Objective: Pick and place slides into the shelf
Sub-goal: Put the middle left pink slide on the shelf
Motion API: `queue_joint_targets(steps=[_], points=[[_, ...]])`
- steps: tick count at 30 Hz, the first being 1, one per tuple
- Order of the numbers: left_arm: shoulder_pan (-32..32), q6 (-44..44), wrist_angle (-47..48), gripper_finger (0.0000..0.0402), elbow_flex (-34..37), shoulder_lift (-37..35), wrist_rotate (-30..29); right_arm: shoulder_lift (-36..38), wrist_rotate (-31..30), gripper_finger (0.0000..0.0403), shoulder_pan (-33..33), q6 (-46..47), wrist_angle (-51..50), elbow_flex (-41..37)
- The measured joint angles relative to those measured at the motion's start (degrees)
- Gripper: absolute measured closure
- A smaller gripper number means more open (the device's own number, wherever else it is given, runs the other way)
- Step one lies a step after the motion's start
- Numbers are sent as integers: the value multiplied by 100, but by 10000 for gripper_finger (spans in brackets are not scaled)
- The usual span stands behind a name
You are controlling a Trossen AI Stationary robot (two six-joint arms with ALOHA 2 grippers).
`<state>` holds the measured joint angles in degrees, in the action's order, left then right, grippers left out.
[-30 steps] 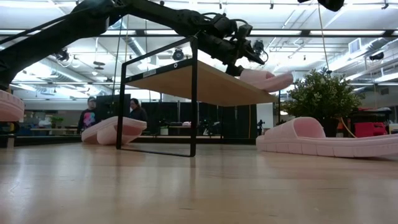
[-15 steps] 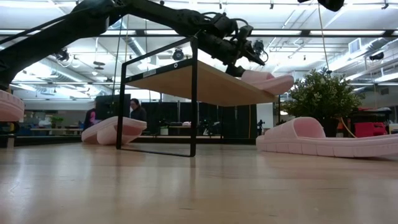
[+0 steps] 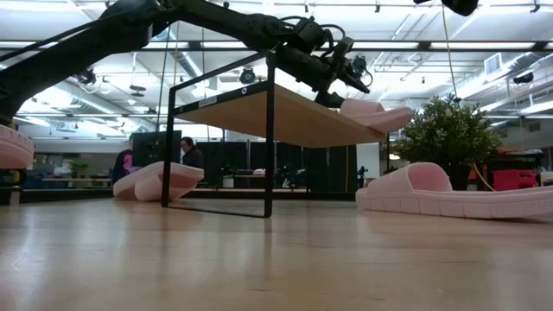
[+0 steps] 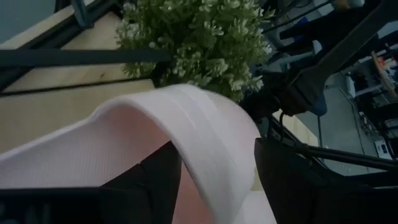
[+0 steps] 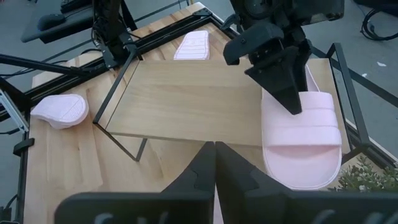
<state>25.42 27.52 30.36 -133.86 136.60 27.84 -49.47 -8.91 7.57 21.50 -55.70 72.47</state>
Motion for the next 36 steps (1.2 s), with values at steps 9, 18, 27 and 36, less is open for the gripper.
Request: queue_joint_targets(steps=[9,18,27,36], points=[[-20,-4,31,184,4,17,17,0,0,391,-2,0,0,0],[93,37,42,179,4,17,3,0,39,388,-2,-2,0,0],[111,40,25,173,7,17,43,0,39,389,-2,-2,0,0],[111,51,-96,173,11,19,43,0,42,390,-2,-2,0,0]])
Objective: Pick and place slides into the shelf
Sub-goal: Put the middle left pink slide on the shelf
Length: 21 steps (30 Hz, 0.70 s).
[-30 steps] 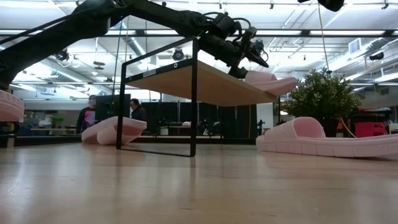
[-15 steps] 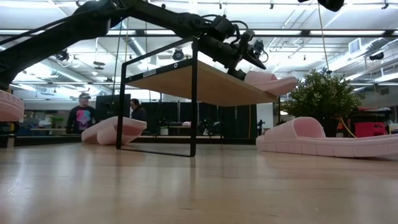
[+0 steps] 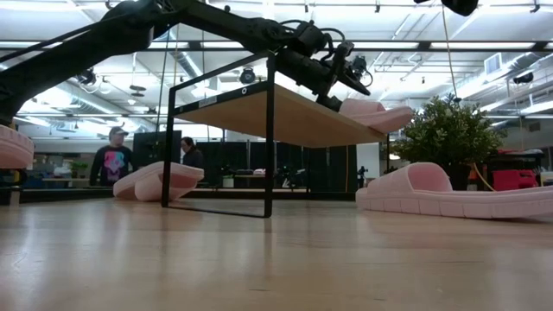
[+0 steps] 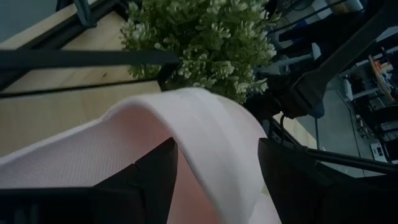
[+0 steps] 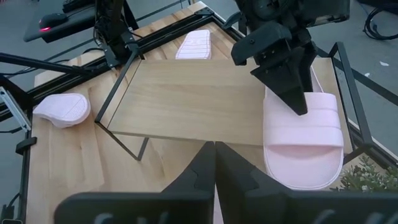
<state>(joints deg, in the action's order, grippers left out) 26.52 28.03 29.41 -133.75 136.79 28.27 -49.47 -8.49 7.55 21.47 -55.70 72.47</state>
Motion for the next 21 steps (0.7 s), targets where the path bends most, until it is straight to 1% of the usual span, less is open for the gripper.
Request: queue_joint_targets(steps=[5,21], points=[[-2,142,-244,173,4,5,0,0,0,388,0,78,0,0],[0,134,-231,172,4,7,-48,0,2,389,0,85,0,0]])
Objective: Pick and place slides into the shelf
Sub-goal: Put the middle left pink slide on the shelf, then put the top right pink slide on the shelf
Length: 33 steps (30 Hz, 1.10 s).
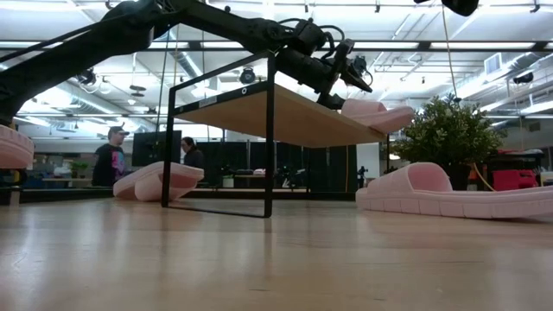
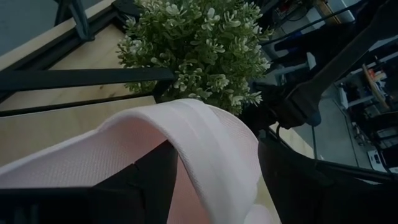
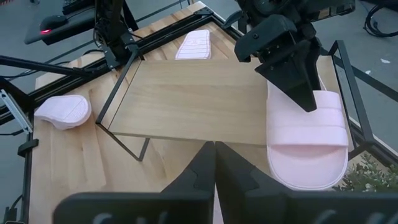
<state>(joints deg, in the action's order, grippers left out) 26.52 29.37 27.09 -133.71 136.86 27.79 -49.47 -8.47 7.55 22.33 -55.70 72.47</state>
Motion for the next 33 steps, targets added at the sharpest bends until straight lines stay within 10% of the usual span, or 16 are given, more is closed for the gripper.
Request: queue_joint_targets(steps=[33], points=[[430,-203,842,125,-11,-169,676,0,63,389,1,2,-2,0]])
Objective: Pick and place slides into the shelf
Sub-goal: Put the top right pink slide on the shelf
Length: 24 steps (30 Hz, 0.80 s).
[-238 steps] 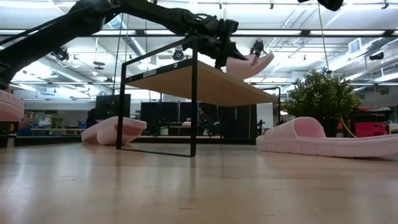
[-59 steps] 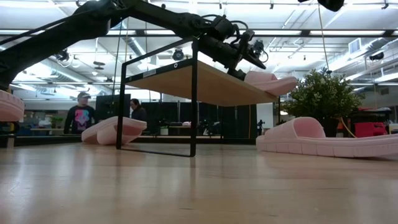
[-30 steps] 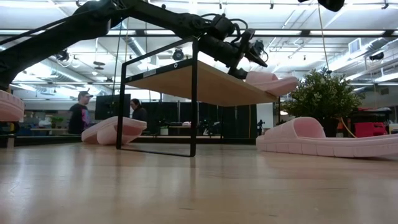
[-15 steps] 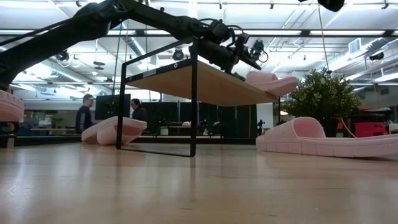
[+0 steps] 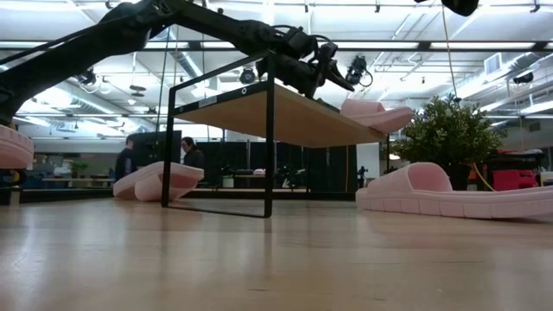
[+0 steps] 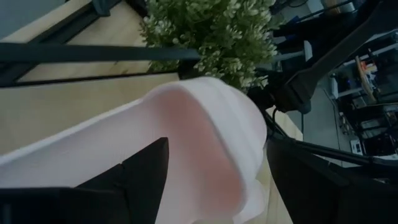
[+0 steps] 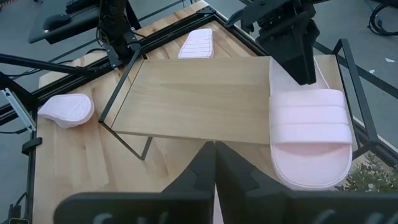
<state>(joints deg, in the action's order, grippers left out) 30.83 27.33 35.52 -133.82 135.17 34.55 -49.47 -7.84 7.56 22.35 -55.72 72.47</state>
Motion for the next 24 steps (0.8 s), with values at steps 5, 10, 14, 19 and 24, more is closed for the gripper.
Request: queue_joint_targets(steps=[5,10,14,19,24], points=[[41,-40,44,124,2,-90,17,0,0,388,1,15,2,0],[120,-238,290,124,2,-307,-55,2,-2,390,3,17,2,0],[153,-463,831,124,2,-577,-131,2,-8,389,0,59,5,0],[97,-768,1711,125,2,-997,-180,2,-11,388,1,68,15,0],[-170,-1036,2441,127,2,-1466,-390,2,-10,387,1,66,20,0]])
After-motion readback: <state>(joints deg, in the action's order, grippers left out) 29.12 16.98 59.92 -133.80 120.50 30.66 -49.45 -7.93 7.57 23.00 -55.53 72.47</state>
